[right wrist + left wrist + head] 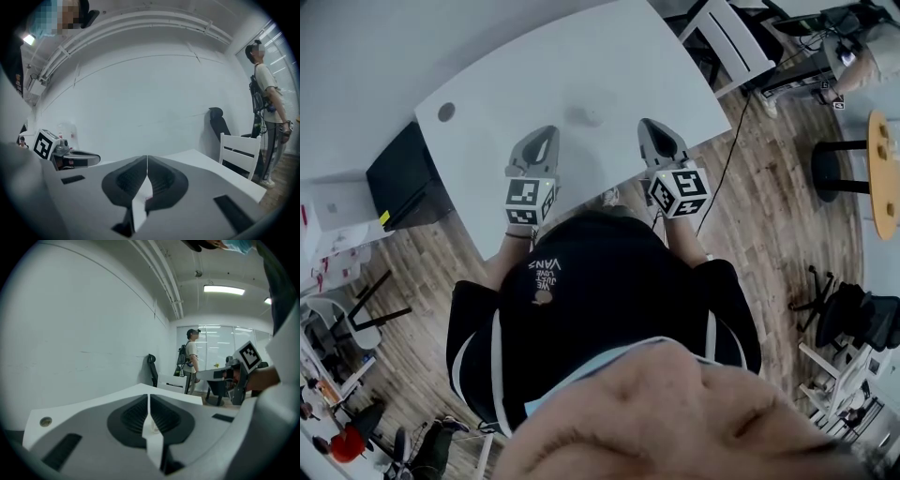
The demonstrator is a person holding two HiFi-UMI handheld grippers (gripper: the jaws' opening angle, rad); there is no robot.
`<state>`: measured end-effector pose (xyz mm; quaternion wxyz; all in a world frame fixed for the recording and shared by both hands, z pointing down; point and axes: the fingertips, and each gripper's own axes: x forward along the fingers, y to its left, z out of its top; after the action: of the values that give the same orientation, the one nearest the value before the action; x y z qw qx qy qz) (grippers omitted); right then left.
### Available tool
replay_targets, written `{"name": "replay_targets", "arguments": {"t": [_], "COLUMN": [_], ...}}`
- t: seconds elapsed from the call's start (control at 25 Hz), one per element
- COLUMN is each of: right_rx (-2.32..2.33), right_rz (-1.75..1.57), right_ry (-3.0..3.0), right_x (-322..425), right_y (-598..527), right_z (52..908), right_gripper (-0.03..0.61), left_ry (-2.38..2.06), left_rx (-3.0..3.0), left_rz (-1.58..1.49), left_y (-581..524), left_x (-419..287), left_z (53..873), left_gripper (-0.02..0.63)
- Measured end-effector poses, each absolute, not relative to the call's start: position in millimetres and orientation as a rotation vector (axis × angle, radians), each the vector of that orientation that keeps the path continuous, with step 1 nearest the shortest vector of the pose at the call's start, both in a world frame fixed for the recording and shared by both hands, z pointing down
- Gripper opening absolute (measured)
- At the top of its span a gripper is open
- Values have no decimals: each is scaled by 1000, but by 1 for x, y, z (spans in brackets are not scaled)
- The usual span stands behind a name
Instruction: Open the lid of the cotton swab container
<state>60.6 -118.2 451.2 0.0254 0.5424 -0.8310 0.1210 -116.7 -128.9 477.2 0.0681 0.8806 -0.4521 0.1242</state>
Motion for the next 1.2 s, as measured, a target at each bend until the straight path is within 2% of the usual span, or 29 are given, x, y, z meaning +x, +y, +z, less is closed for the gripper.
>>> {"name": "replay_targets", "arguments": {"t": [1.2], "right_rx": [1538], "right_rz": [408], "right_ry": [-2641], "right_x": [78], "right_y": [-180], "right_z": [465], "right_gripper": [12], "left_ry": [-1431], "left_rx": [2657], "left_rz": [361], "left_y": [-188], "left_x": [-81], "left_z": [475], "left_gripper": [28]}}
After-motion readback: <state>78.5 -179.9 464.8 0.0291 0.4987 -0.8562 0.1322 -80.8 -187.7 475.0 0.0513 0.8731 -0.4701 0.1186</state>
